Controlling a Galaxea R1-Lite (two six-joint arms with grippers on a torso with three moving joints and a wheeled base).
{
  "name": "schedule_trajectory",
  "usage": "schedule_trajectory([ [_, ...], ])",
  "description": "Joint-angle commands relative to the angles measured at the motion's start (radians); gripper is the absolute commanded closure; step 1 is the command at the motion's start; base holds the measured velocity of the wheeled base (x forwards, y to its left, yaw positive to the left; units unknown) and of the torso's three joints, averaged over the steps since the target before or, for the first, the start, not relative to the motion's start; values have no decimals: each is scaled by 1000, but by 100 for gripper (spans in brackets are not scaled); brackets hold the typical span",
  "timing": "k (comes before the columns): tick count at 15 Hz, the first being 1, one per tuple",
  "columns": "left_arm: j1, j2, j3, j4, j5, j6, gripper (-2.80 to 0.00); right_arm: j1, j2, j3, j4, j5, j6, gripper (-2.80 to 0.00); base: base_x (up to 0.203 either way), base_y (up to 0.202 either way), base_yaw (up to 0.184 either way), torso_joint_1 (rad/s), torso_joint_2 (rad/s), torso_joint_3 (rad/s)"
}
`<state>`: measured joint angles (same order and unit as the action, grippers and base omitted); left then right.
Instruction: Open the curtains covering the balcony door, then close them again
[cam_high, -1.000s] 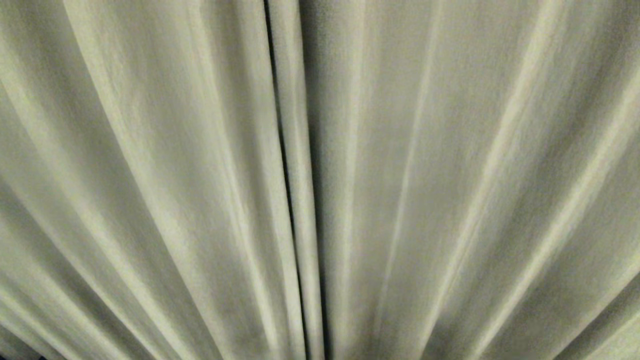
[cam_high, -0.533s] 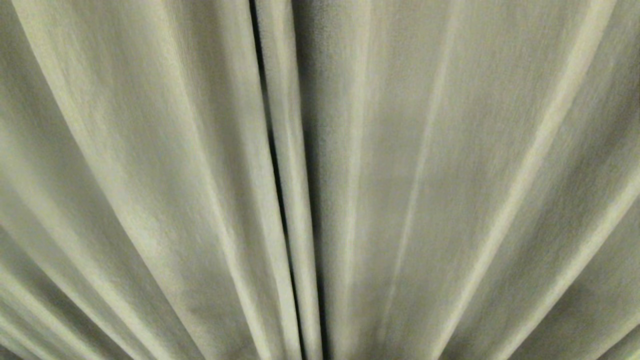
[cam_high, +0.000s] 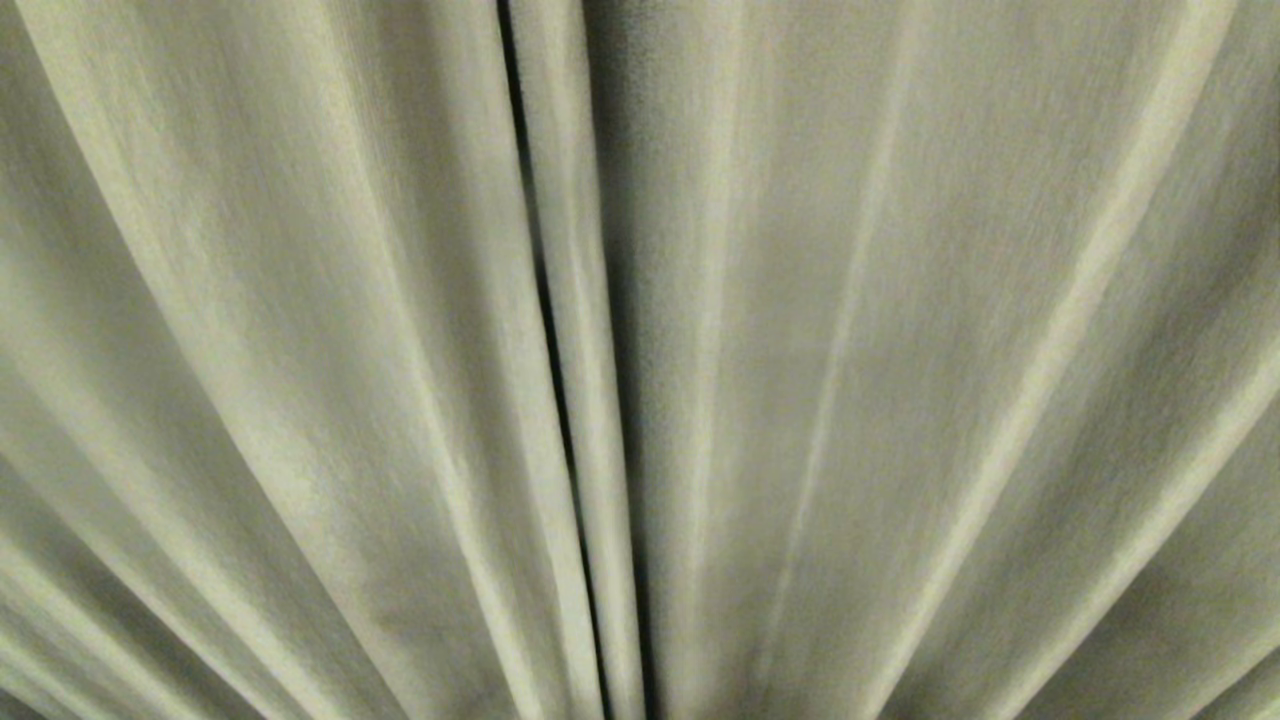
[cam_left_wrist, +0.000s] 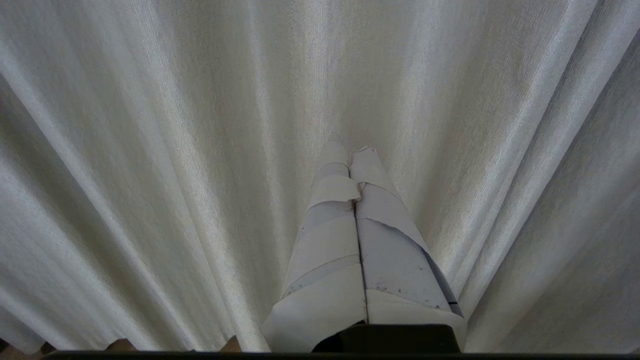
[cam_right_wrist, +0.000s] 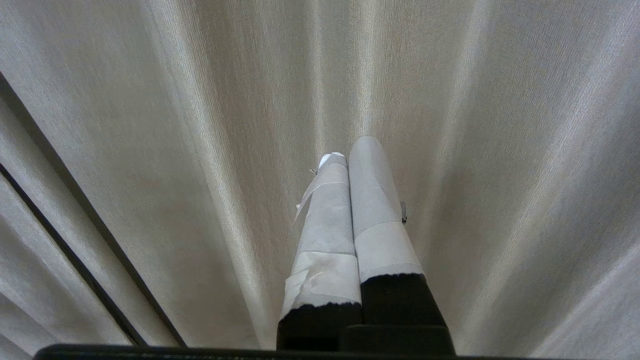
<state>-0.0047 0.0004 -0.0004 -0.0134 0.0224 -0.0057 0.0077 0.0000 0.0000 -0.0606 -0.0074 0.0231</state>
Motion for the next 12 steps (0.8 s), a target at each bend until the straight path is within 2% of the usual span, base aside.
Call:
schedule_trajectory([
  [1, 0, 0, 0, -1, 1, 0, 0, 0, 0, 0, -1, 0, 0, 0, 0, 0, 0, 0, 0, 0],
  [12, 0, 0, 0, 0, 1, 0, 0, 0, 0, 0, 6, -5, 8, 0, 0, 0, 0, 0, 0, 0],
])
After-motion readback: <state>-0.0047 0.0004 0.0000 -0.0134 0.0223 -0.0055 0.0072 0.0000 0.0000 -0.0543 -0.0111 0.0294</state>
